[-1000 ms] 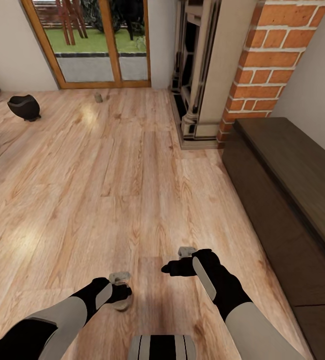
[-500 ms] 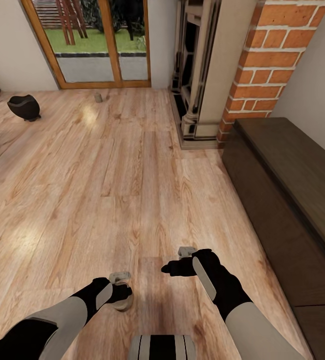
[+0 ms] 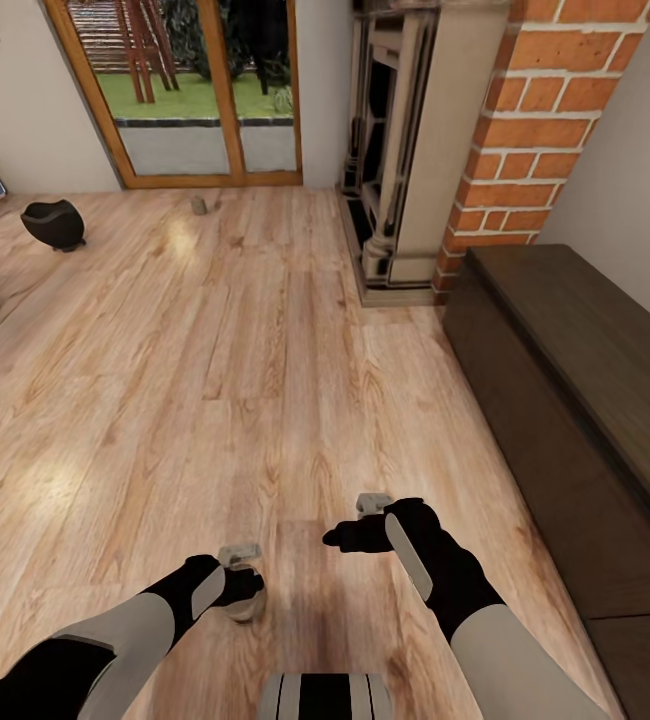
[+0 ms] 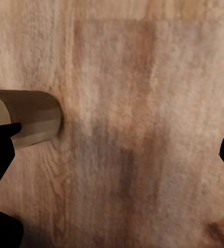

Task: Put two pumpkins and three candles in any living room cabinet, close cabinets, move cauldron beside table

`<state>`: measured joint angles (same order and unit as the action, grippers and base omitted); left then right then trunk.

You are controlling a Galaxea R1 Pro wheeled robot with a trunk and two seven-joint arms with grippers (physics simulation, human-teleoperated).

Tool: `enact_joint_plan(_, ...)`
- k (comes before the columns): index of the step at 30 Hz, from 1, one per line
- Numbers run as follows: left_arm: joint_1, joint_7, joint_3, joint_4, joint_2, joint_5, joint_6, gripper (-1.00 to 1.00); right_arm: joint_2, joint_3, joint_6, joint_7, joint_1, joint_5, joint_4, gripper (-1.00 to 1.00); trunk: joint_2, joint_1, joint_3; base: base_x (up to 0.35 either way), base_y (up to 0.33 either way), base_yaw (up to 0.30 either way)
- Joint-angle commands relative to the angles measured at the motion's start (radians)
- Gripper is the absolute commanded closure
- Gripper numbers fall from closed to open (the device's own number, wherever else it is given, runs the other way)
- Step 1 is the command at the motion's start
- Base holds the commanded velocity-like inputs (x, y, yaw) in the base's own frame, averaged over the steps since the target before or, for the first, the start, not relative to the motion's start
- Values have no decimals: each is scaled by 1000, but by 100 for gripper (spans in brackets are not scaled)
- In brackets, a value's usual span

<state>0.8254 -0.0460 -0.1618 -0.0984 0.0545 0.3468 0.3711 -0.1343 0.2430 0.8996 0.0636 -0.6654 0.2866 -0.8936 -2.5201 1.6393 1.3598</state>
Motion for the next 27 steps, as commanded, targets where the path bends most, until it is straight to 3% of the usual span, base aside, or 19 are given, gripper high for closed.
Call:
enact_joint_plan(1,0,-4,-8,-2,0,8,5,100,0,0,4,7,0,-7,-1,-100,0,-1,-3,0,0,0)
enact_joint_plan(27,0,-5,-2,-4,-4,9,6,100,1,-2,2,7,0,-7,-1,-100,6,-12,-115,0,0,0)
